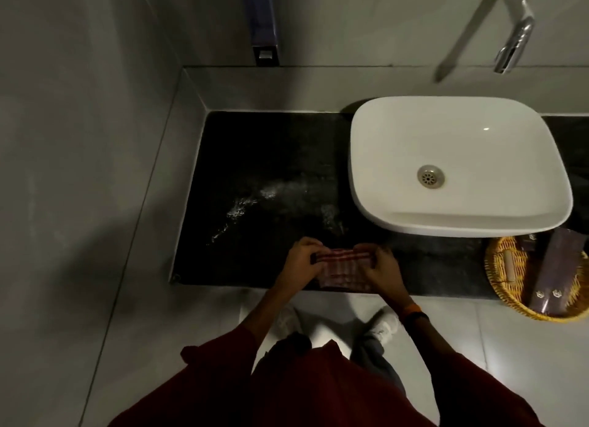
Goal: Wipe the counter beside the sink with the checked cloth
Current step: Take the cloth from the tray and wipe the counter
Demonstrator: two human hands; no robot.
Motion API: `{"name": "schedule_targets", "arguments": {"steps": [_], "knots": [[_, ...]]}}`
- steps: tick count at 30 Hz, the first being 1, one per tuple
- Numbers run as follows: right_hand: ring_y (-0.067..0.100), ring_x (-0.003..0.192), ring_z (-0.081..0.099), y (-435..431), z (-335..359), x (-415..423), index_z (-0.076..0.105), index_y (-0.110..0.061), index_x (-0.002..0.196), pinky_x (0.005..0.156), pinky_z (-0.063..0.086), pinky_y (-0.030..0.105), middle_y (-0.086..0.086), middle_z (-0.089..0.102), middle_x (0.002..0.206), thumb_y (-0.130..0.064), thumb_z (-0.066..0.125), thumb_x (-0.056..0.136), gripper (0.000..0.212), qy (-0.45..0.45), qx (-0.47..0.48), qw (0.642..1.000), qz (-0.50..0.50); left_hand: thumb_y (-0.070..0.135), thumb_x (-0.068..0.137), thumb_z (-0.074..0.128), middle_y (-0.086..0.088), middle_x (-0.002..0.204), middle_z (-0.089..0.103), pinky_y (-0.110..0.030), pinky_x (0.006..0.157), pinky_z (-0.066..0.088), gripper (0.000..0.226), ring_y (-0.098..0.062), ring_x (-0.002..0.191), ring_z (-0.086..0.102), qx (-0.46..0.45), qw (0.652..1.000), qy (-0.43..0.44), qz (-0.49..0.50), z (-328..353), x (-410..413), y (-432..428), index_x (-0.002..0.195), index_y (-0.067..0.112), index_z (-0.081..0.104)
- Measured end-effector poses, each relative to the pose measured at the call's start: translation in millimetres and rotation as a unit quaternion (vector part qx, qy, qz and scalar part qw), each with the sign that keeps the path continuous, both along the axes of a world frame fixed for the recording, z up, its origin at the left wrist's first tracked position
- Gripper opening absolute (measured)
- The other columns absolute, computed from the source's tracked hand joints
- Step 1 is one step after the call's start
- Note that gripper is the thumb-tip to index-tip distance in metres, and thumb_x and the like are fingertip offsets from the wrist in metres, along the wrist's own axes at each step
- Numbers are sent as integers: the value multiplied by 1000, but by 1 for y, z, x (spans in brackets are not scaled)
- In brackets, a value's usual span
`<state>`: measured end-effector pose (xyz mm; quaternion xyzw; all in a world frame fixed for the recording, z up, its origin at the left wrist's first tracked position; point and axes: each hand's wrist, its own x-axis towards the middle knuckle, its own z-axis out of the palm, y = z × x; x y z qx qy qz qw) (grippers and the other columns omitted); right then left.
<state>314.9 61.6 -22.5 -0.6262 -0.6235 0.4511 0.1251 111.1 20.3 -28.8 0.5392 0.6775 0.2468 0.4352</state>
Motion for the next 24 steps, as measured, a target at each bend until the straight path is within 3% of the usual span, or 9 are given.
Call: {"name": "schedule_targets", "arguments": {"steps": [2, 3, 5, 8, 11, 18, 24], "knots": [[40, 130, 44, -10, -1, -9, 64, -17, 127, 107, 39, 53, 16, 52, 137, -18, 69, 84, 44, -176, 54, 983, -26, 14, 91, 68, -16, 135, 56, -41, 113, 42, 36, -31, 131, 50, 26, 995, 95, -21, -12, -10, -3, 126, 6, 67], [41, 131, 43, -20, 0, -17, 63, -16, 129, 107, 38, 54, 18, 52, 138, -25, 65, 84, 46, -219, 106, 968, -65, 21, 94, 64, -14, 140, 54, -44, 115, 41, 39, -30, 135, 46, 57, 986, 155, -19, -18, -16, -7, 131, 7, 63], [43, 132, 46, -43, -4, -41, 59, -7, 133, 109, 39, 55, 22, 53, 140, -31, 58, 82, 57, -213, 178, 951, -136, 35, 100, 49, -12, 151, 47, -50, 120, 35, 48, -30, 145, 37, 94, 962, 254, -15, -30, -31, -14, 141, 9, 52], [46, 150, 26, -62, -20, -82, 30, 8, 152, 124, 21, 55, 32, 30, 159, -48, 41, 91, 84, -190, 82, 962, -178, 50, 102, 21, -11, 168, 13, -50, 129, 13, 69, -27, 157, 7, 45, 940, 332, -60, -50, -49, -23, 157, 8, 19], [46, 155, 7, -50, -33, -109, 9, 10, 155, 128, 10, 55, 34, 8, 164, -60, 14, 91, 95, -235, -14, 957, -170, 57, 101, 12, -11, 169, -4, -49, 129, 8, 76, -27, 157, -6, -1, 922, 374, -95, -68, -57, -27, 158, 8, 0], [42, 157, -1, -13, -69, -113, 4, 3, 158, 127, 9, 58, 28, 1, 167, -52, 34, 94, 90, -289, 112, 949, -61, 57, 102, 16, -11, 170, -2, -49, 127, 9, 76, -27, 158, -1, 9, 925, 370, -90, -87, -60, -26, 158, 8, 1], [39, 157, -7, 56, -79, -131, -1, 0, 159, 129, 2, 55, 23, -5, 169, -64, 28, 95, 95, -256, 186, 944, 94, 56, 100, 21, -11, 170, -3, -49, 127, 6, 79, -28, 158, -2, 11, 925, 370, -89, -92, -60, -25, 158, 7, 1]]}}
